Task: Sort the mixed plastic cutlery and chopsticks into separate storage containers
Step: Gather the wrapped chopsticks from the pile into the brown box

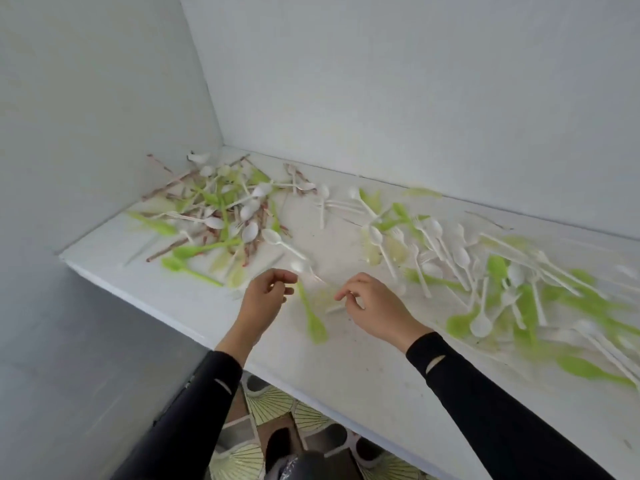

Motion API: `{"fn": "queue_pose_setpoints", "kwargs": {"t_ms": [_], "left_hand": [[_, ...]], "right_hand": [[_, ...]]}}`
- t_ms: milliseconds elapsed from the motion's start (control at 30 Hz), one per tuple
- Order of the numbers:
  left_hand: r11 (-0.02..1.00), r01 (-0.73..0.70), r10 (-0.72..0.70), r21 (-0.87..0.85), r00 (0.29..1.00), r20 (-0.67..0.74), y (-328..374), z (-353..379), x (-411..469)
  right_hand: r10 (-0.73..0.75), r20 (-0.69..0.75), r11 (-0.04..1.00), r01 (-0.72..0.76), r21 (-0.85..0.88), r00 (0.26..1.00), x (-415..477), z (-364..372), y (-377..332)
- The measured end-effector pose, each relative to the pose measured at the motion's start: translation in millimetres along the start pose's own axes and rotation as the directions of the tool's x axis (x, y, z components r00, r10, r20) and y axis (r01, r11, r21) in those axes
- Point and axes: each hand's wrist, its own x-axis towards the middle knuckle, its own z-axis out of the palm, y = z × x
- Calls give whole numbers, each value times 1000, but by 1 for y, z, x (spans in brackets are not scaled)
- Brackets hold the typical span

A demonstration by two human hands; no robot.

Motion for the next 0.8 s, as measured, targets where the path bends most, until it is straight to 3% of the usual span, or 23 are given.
{"fn": "queue_pose_setpoints", "kwargs": {"t_ms": [233,567,800], "left_hand": [[998,31,-28,51,997,-75,-9,-95,78],[985,35,-20,169,996,-90,-21,-202,188],[996,84,-72,38,967,-245,-13,-235,285]], "right_hand": [[-13,138,999,17,-32,990,119,42,-56],[-8,155,999,15,-42,988,234,87,-111],[37,108,998,-31,-62,993,291,93,-115]]}}
